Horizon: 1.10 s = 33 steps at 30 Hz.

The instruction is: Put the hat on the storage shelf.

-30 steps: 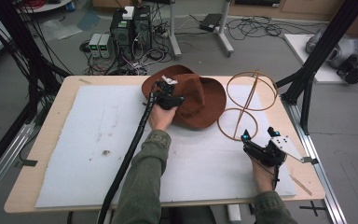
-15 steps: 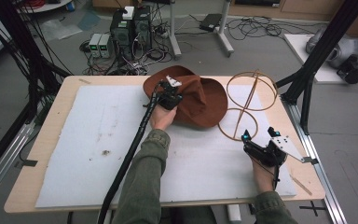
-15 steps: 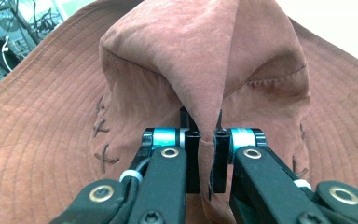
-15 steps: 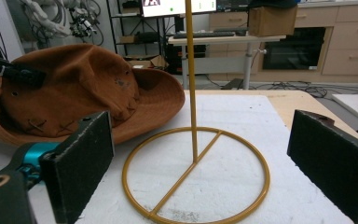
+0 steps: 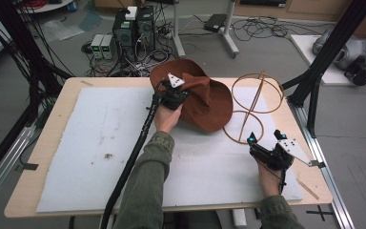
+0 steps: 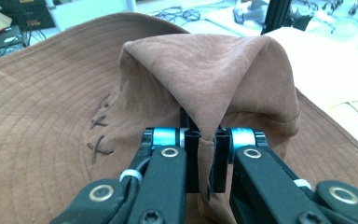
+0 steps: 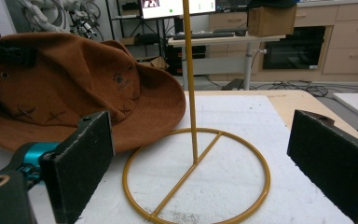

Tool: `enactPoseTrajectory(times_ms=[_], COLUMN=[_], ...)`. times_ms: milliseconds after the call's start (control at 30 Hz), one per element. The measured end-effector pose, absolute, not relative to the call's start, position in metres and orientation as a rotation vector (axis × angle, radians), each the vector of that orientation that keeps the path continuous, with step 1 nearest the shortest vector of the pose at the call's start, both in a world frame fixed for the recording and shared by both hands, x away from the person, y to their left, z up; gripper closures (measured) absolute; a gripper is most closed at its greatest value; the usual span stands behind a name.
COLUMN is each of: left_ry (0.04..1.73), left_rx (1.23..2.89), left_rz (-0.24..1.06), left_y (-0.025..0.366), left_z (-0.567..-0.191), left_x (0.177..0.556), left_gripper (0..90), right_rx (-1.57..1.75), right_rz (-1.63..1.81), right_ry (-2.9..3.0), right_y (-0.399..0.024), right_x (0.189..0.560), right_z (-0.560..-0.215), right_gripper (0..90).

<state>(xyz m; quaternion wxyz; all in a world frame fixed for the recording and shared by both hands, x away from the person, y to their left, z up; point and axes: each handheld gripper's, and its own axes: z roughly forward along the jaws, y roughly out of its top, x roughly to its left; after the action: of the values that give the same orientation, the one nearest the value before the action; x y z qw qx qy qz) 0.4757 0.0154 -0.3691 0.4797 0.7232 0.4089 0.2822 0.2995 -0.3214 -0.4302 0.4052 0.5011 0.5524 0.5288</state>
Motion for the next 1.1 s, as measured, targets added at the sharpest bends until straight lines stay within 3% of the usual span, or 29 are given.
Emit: enactPoseTrajectory(times_ms=[467,1100], left_ry=[0.979,0.924], left_rx=[1.615,1.231], left_rz=[0.749,0.852], left_y=[0.039,0.072], left_z=[-0.337,-0.298], left_x=[0.458,0.424], left_gripper=[88.0,88.0], right_rx=[1.267,1.255], right_rz=[1.339,1.326], right_ry=[1.389,1.411], right_y=[-0.322,-0.316], right_x=[0.299,0.301], right_z=[-0.430,-0.432], right_gripper=[6.4,6.4])
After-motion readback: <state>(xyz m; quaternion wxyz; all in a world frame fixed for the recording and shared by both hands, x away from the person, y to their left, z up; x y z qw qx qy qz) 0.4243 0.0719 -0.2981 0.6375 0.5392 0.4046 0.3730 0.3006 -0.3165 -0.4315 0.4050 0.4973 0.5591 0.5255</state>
